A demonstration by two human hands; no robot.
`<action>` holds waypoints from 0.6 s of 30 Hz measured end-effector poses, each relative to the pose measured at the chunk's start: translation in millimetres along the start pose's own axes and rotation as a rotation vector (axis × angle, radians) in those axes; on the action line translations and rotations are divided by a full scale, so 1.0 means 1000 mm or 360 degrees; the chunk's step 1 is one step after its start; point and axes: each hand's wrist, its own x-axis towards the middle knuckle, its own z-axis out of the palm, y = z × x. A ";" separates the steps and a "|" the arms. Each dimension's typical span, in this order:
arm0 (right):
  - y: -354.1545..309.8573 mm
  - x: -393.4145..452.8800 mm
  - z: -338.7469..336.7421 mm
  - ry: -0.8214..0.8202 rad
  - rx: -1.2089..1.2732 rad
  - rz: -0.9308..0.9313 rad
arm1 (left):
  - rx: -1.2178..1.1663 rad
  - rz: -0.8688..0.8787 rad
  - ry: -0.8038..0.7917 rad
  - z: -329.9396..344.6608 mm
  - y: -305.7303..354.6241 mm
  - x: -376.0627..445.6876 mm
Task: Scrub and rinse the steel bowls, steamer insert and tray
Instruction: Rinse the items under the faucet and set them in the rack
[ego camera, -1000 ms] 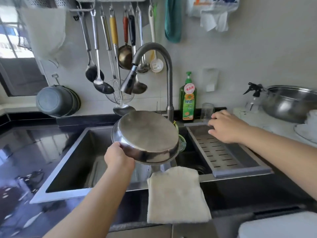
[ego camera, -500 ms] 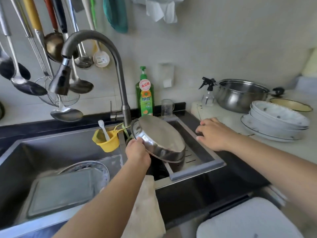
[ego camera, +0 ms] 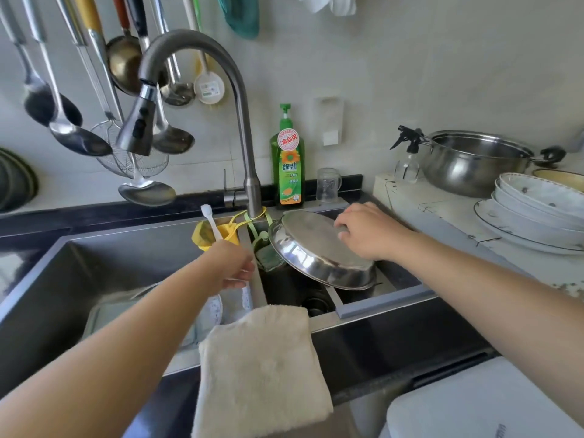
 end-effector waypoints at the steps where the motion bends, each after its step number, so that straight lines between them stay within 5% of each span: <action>1: -0.012 0.005 0.001 0.0032 0.0047 -0.0022 | 0.0056 -0.0004 0.0011 -0.014 -0.010 -0.001; 11: -0.183 0.076 0.047 0.0159 0.0417 -0.0301 | 0.0795 -0.0278 0.0317 -0.170 -0.143 0.018; 18: -0.246 0.156 0.092 -0.0015 0.0544 -0.0103 | 0.0860 -0.0543 0.0362 -0.207 -0.203 0.055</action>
